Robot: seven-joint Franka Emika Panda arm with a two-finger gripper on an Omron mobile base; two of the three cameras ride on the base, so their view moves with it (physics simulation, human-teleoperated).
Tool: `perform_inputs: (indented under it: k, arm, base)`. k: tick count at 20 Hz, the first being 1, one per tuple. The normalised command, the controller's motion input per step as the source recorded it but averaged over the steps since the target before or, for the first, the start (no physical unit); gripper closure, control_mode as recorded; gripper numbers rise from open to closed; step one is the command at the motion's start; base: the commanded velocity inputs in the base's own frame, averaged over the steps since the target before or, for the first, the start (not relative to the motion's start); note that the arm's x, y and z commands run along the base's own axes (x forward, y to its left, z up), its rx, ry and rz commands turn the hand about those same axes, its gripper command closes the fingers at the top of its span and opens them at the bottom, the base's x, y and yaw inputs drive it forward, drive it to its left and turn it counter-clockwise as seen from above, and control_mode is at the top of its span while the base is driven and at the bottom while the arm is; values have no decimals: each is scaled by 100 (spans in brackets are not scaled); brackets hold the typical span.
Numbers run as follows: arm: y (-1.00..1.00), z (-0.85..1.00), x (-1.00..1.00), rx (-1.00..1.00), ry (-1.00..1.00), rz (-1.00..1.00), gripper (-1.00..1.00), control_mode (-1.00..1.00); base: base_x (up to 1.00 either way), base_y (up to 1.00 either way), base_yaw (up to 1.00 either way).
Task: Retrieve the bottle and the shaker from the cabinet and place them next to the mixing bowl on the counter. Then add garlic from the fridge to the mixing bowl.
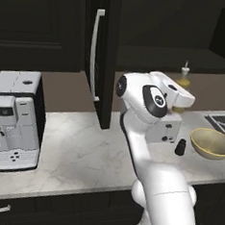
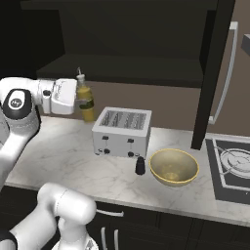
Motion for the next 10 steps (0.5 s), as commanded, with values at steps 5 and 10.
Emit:
perform_inputs:
  k: [5,10]
  arm:
    - [-22,-92,0,0,2,-4,100,-100]
    - [-15,-91,0,0,0,0,100,-100]
  base:
    - [0,0,0]
    - [0,0,0]
